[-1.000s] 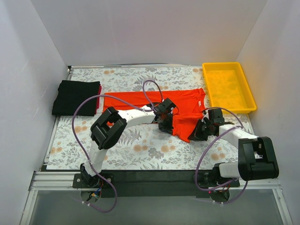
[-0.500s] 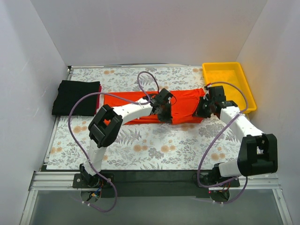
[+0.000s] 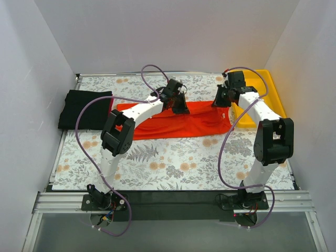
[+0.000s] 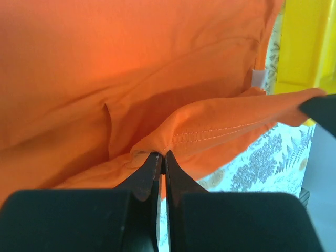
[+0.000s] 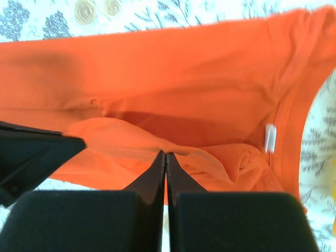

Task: Fold and stack the t-shirts
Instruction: Fold the tshirt

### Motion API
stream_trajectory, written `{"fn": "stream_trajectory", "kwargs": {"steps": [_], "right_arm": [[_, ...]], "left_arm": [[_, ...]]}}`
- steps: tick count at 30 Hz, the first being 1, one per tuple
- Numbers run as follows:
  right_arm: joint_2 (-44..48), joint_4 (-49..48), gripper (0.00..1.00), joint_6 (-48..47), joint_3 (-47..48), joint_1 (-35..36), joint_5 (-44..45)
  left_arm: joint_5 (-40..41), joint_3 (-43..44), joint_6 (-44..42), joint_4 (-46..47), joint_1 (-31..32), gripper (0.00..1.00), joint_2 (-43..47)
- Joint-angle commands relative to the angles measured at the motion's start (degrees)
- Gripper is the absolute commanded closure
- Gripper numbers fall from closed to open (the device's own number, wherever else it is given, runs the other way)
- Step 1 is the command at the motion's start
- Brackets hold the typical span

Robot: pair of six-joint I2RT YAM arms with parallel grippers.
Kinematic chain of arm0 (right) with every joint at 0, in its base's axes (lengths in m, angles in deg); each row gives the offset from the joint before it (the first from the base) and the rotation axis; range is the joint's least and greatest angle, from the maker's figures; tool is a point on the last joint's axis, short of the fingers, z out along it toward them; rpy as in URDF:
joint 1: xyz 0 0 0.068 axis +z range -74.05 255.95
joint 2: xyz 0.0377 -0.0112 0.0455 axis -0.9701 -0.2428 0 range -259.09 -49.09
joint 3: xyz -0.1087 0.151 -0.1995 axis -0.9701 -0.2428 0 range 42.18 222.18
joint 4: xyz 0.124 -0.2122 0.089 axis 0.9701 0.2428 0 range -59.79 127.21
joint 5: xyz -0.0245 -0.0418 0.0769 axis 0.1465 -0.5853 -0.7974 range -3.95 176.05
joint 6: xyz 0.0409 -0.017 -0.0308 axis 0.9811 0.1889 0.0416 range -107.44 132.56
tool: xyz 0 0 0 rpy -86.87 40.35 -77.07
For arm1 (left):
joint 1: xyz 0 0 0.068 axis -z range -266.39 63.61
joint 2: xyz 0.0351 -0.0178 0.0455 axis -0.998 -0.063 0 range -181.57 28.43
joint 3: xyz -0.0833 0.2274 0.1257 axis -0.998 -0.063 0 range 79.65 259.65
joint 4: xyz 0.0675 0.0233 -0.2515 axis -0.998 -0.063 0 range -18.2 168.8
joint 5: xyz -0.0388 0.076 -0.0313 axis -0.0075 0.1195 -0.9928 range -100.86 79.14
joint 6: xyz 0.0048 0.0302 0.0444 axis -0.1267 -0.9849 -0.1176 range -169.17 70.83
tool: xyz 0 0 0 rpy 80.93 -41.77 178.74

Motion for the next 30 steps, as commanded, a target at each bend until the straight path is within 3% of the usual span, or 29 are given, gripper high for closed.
{"fn": "stream_trajectory", "kwargs": {"steps": [1, 11, 30], "right_arm": [[-3.3, -0.2, 0.99, -3.8, 6.5, -0.4, -1.2], [-10.3, -2.0, 0.99, -4.6, 11.3, -0.3, -5.4], [-17.0, -5.1, 0.99, -3.5, 14.5, -0.3, -6.7]], "left_arm": [[-2.0, 3.5, -1.2, 2.3, -0.8, 1.0, -1.2], [-3.5, 2.8, -0.1, 4.4, -2.3, 0.99, -4.7], [2.0, -6.4, 7.1, 5.8, -3.2, 0.98, -0.9]]}}
